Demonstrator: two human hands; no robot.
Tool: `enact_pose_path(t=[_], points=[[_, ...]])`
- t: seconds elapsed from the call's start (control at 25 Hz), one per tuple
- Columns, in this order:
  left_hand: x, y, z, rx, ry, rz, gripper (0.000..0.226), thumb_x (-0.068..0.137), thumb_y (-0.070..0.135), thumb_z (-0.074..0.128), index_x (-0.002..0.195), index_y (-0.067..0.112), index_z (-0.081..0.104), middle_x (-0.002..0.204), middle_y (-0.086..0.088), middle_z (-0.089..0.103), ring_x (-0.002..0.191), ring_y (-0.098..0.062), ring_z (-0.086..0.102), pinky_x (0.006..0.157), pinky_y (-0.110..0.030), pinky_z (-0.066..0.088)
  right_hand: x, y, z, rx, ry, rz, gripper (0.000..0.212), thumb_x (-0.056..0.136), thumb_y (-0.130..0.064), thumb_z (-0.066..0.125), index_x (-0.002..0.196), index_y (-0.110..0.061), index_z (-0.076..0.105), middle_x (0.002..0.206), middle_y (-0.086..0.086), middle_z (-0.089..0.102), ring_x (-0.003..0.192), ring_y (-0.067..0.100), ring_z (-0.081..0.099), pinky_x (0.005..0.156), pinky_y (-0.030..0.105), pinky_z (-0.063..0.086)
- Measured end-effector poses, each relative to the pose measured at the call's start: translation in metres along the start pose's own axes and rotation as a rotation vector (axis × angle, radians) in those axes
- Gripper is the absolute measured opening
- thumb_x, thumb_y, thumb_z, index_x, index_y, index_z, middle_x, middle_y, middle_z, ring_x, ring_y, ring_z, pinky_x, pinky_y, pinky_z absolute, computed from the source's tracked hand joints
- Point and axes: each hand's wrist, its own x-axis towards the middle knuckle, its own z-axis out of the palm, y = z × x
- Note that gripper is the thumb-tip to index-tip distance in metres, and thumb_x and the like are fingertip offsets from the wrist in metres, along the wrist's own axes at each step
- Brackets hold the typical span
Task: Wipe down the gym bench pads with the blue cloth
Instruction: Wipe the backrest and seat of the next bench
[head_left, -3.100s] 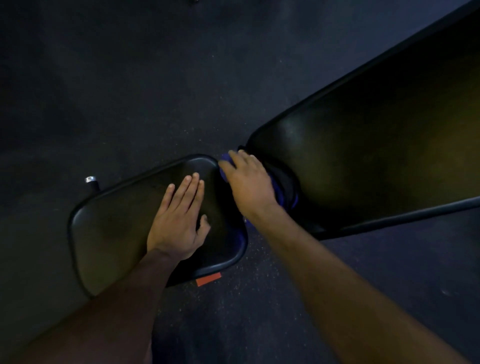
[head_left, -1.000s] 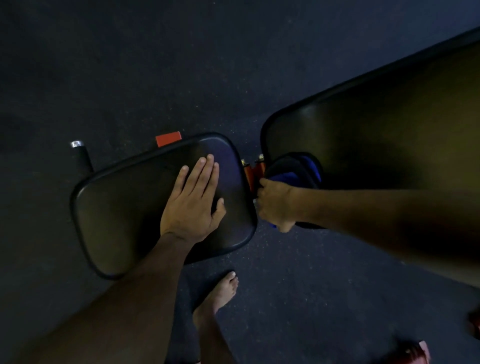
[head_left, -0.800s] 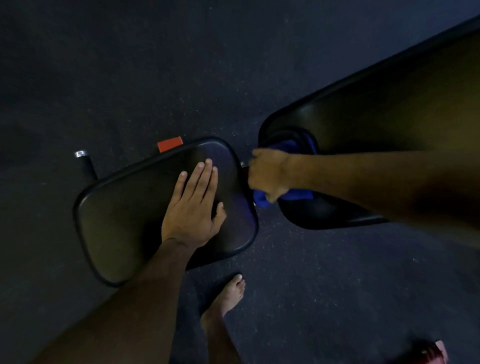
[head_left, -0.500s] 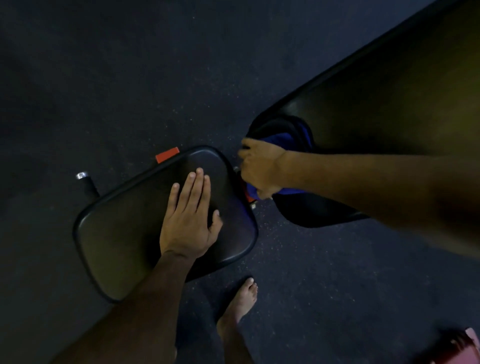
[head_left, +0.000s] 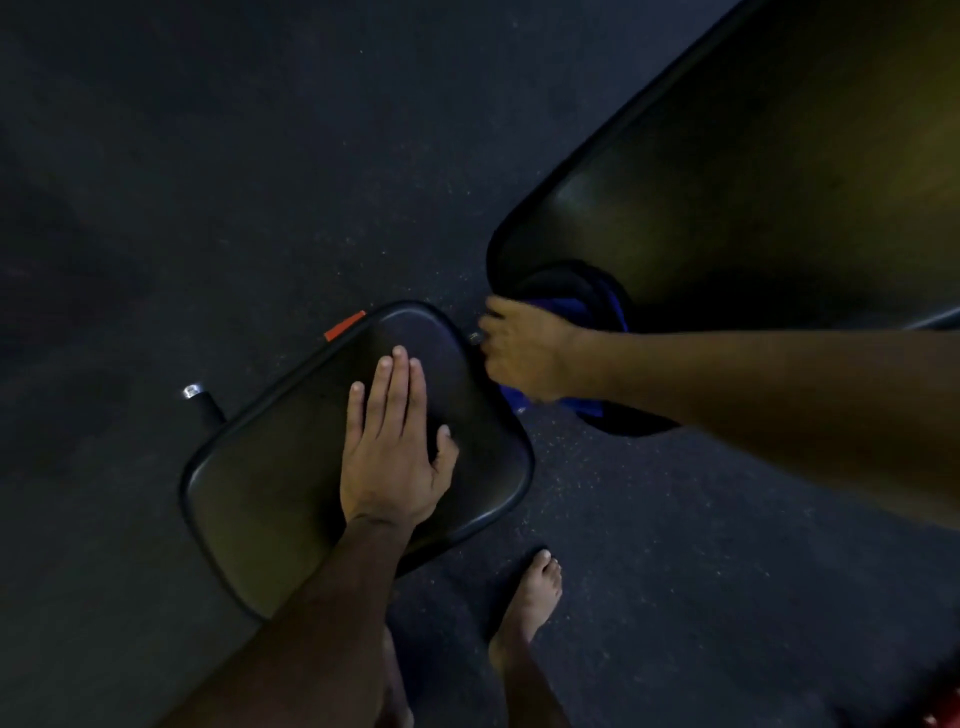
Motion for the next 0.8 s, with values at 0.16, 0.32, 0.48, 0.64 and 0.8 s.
enact_pose_path(t=[0.16,0.32,0.48,0.64,0.8], points=[[0.001,0.001,-0.001,0.011,-0.035,-0.003,0.075,0.098,0.042,0.033,0.161,0.003,0.021,0.17,-0.013,0.014,0.158,-0.025,0.012,0.128,-0.049,0.008,0.003,0.007,-0.017,0.103,0.077,0.153,0.036,0.099,-0.032,0.045,0.128,-0.019,0.061,0.135,0.008,0.06,0.132,0.03,0.043,0.121,0.051,0.013],[0.0,0.002,-0.004,0.041,-0.075,0.005,0.075,0.1,0.045,0.029,0.161,0.004,0.014,0.171,-0.013,0.01,0.158,-0.026,0.008,0.128,-0.048,0.002,-0.047,-0.061,-0.006,0.386,-0.065,0.18,0.036,0.099,-0.033,0.045,0.128,-0.019,0.061,0.138,0.006,0.058,0.134,0.028,0.042,0.122,0.047,0.011],[0.003,0.0,-0.01,0.029,-0.149,0.009,0.075,0.102,0.049,0.02,0.161,0.005,0.009,0.171,-0.015,0.004,0.159,-0.027,0.001,0.128,-0.05,-0.001,-0.093,-0.127,-0.021,0.892,-0.147,0.585,0.037,0.098,-0.045,0.047,0.12,-0.019,0.059,0.128,0.005,0.06,0.122,0.027,0.047,0.107,0.043,0.029],[0.005,-0.009,-0.034,-0.059,-0.335,0.117,0.077,0.105,0.054,0.01,0.162,0.005,-0.001,0.17,-0.014,-0.011,0.157,-0.025,-0.013,0.127,-0.049,-0.008,-0.125,-0.187,-0.051,1.531,0.024,1.292,0.026,0.095,-0.041,0.055,0.098,-0.016,0.053,0.108,0.011,0.065,0.097,0.03,0.057,0.088,0.044,0.043],[0.018,-0.065,-0.07,-0.063,-0.478,0.439,0.073,0.108,0.05,0.027,0.163,0.011,0.001,0.171,-0.012,-0.008,0.158,-0.024,-0.007,0.129,-0.041,-0.001,-0.128,-0.248,-0.096,2.038,0.427,1.739,0.023,0.098,-0.037,0.054,0.096,-0.014,0.056,0.083,0.003,0.06,0.073,0.02,0.057,0.063,0.035,0.043]])
